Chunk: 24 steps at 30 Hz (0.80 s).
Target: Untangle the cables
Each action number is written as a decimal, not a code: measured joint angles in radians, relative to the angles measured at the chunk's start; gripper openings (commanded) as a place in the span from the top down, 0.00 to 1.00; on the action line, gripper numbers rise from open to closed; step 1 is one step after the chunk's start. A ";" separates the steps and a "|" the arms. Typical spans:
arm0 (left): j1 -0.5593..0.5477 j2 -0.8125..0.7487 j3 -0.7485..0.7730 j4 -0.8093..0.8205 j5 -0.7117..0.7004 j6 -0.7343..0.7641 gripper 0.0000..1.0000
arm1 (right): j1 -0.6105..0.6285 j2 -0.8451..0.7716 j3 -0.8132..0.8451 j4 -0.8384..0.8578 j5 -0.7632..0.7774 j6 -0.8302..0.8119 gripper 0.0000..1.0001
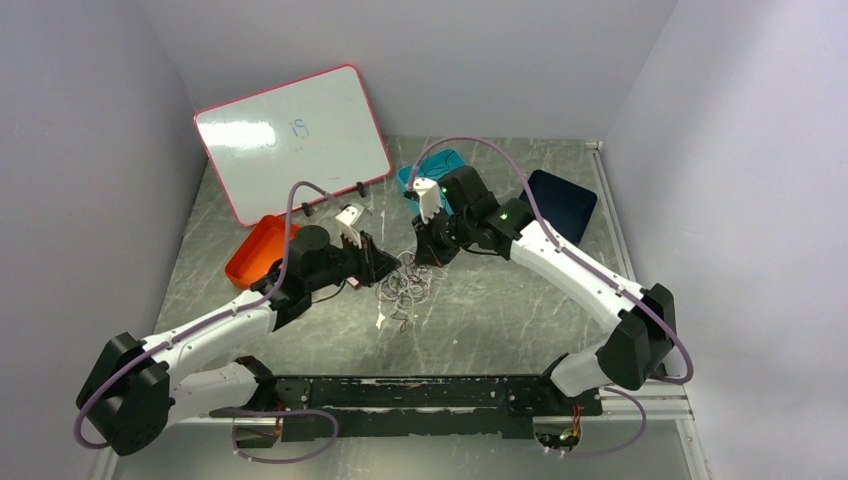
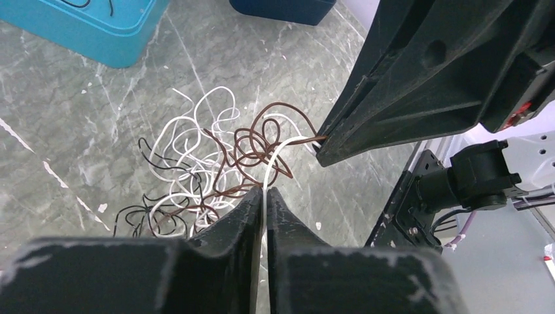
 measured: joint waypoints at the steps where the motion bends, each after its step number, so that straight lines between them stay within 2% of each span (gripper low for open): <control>1: 0.000 -0.002 0.000 -0.001 -0.001 0.000 0.93 | 0.000 0.000 -0.004 0.001 0.005 0.000 0.97; 7: 0.031 -0.032 0.000 -0.061 -0.058 -0.005 0.93 | 0.000 -0.002 -0.029 0.013 0.042 0.000 0.94; 17: 0.096 -0.051 0.000 -0.153 -0.135 -0.024 0.93 | 0.000 0.008 -0.061 0.029 0.051 -0.001 1.00; 24: 0.131 -0.048 0.006 -0.240 -0.223 -0.037 0.93 | 0.000 0.005 -0.053 0.032 0.087 0.002 1.00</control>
